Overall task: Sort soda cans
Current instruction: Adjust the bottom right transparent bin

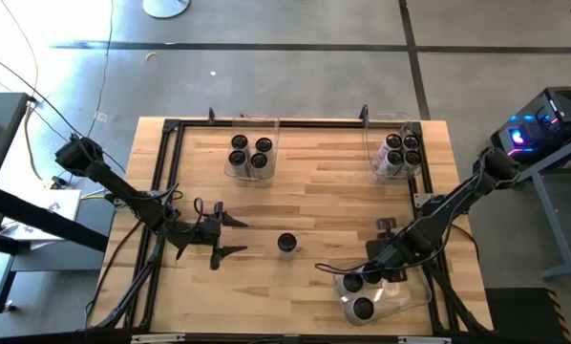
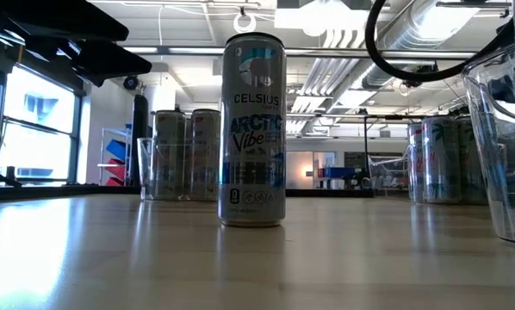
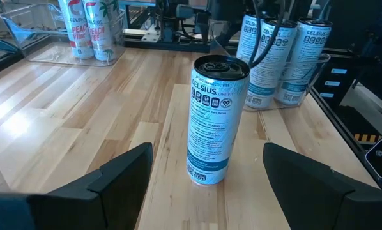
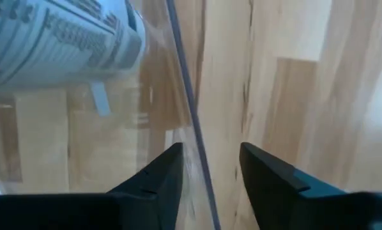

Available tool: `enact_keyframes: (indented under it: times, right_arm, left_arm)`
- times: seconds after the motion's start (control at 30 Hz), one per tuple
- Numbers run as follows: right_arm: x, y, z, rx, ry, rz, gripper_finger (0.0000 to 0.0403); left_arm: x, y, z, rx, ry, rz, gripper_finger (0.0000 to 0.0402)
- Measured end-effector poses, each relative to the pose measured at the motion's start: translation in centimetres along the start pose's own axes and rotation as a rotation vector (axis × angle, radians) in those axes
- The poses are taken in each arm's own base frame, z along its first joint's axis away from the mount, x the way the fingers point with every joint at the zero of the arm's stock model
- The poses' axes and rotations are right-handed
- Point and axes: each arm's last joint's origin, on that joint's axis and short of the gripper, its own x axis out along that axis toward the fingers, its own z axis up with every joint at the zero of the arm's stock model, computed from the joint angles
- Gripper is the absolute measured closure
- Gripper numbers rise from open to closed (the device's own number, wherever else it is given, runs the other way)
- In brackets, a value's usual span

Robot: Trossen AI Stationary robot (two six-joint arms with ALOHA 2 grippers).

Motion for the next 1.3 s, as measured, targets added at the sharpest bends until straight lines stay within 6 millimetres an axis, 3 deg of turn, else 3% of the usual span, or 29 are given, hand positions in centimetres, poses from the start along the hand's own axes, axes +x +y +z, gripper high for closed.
enact_keyframes:
  times: [0.33, 0.63, 1.3]
  right_arm:
    - [0.2, -0.2, 0.3, 0.034, -0.016, 0.011, 0.0392]
    - [0.3, -0.6, 0.5, 0.074, -0.034, -0.031, 0.0392]
    - [0.8, -6.6, 3.4, 0.171, -0.055, -0.059, 0.0398]
  left_arm:
    - [0.0, 0.0, 0.0, -0.002, -0.004, -0.001, 0.0110]
    - [0.0, 0.0, 0.0, -0.001, -0.004, -0.001, 0.0110]
    - [0.0, 0.0, 0.0, 0.000, -0.004, -0.001, 0.0110]
